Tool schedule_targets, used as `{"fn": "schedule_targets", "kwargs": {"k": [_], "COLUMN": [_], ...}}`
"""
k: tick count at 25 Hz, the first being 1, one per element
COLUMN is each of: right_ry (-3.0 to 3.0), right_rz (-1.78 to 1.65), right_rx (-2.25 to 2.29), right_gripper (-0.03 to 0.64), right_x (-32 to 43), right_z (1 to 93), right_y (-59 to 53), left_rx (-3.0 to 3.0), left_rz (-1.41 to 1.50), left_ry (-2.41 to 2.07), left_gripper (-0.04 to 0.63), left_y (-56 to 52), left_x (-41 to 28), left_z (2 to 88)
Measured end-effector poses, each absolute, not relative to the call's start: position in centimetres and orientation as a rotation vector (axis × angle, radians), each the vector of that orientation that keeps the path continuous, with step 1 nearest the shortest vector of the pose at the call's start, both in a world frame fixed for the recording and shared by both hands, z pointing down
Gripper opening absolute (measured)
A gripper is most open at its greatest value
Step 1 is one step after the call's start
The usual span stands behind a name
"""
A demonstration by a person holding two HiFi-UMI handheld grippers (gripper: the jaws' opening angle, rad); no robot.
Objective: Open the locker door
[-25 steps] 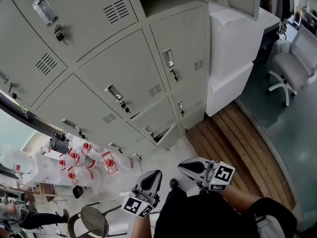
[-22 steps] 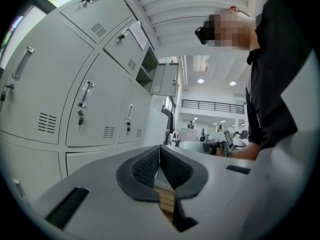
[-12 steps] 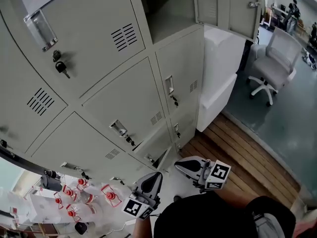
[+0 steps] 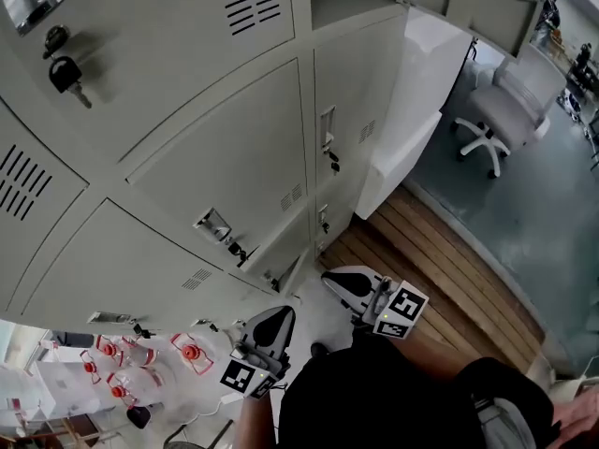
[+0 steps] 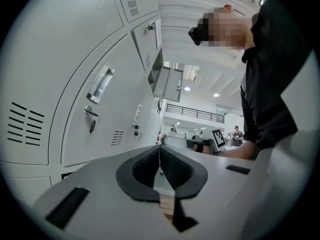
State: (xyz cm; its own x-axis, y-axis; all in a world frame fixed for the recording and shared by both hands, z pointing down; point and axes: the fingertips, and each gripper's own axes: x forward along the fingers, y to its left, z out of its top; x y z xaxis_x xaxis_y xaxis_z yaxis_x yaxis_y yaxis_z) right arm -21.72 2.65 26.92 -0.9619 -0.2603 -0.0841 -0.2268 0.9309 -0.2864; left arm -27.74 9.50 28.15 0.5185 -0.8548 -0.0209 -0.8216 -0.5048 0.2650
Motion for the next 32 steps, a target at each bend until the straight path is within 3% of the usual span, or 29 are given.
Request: {"fn": "schedule_targets", "kwargs": {"k": [10, 14, 18, 32], "right_ry": [3.045, 3.091, 3.119, 3.272], "right_rz": [-0.381, -0.401, -0.419, -0.416], "right_rx": [-0.49, -0.5, -0.511, -0.526], "right_gripper": [0.015, 0.079, 0.096, 0.104], "right_x": [-18.8, -18.4, -18.3, -20.5], "right_z": [34.3, 37.6, 40.7, 52.5], "right_y": [-6.6, -10.0, -13.1, -20.0], "left_rx": [2.334, 2.29, 2.24, 2.05], "left_rz": [-0.16, -0.184, -0.132, -0.05], "left_ry": [-1.554, -1.596, -1.666, -1.796], "left_gripper": [0.017, 0.017, 0.017, 0.017], "left_y": [5.5, 3.7, 2.7, 3.4], "left_x": [-26.7, -25.8, -25.7, -24.1], "left_z": [33.6, 34.0, 35.3, 38.3]}}
